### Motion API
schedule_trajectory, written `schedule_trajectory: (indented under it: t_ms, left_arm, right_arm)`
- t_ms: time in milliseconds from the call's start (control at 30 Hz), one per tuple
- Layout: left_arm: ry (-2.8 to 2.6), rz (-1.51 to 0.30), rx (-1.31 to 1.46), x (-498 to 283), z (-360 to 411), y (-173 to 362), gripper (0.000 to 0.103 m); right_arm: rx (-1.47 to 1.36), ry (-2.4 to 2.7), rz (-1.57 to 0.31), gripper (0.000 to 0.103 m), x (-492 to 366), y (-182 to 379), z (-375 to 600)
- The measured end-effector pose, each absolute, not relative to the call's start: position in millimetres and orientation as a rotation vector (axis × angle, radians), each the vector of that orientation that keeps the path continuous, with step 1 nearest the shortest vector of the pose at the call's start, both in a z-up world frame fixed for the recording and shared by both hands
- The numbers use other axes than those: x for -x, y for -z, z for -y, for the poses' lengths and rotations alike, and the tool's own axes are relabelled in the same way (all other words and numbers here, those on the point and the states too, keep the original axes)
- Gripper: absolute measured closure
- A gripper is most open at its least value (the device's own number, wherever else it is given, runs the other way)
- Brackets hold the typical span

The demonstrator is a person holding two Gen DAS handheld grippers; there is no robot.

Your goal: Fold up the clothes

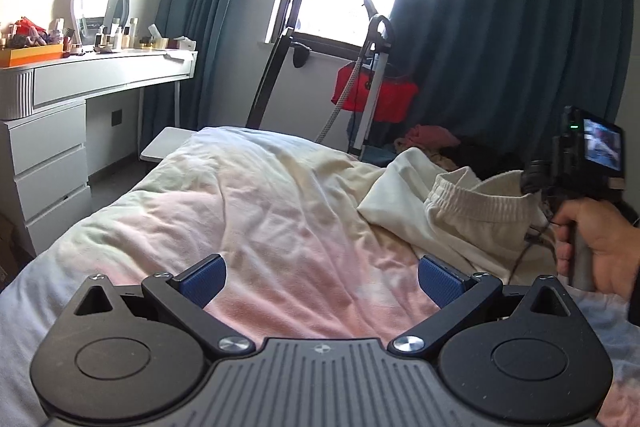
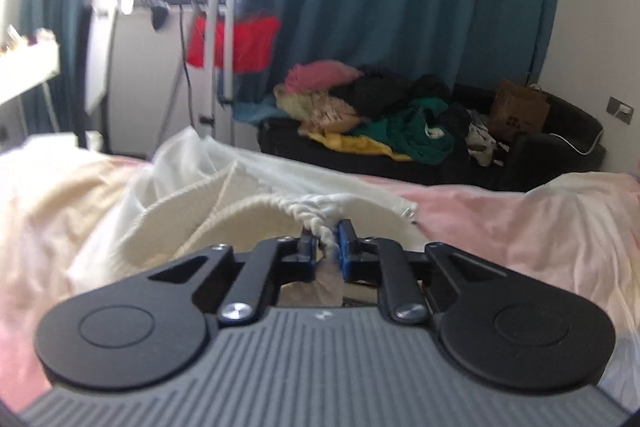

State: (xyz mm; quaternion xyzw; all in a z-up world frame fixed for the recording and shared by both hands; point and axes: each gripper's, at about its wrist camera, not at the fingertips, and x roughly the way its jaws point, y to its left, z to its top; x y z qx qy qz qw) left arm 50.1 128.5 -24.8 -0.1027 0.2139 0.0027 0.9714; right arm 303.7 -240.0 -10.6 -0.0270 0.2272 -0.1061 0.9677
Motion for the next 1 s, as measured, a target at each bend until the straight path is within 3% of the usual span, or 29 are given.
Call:
schedule_trajectory:
  t_ms: [233,500,900,1000]
  left_arm:
    - [0.037,-0.370,0.189,-30,-115,10,0.000]
    - [0.163,-0.394,0.229,-8,-91,1,0.000]
    - [0.245,-0.529,0.179,-7,-36,41,0.000]
    - [0.221,-0.589,0.181,-17,-34,56,0.002]
  right_arm:
    - [-0.084,0.055,-0.359,0.090,-166,-40,277]
    - [-0.190,-0.097,-0.282,0.090,-13,-33,309]
    - [-0.325,-0.144,-0.503,0.089,10,32,357]
    - [-0.381,-0.273,-0.498,0.073,15,32,367]
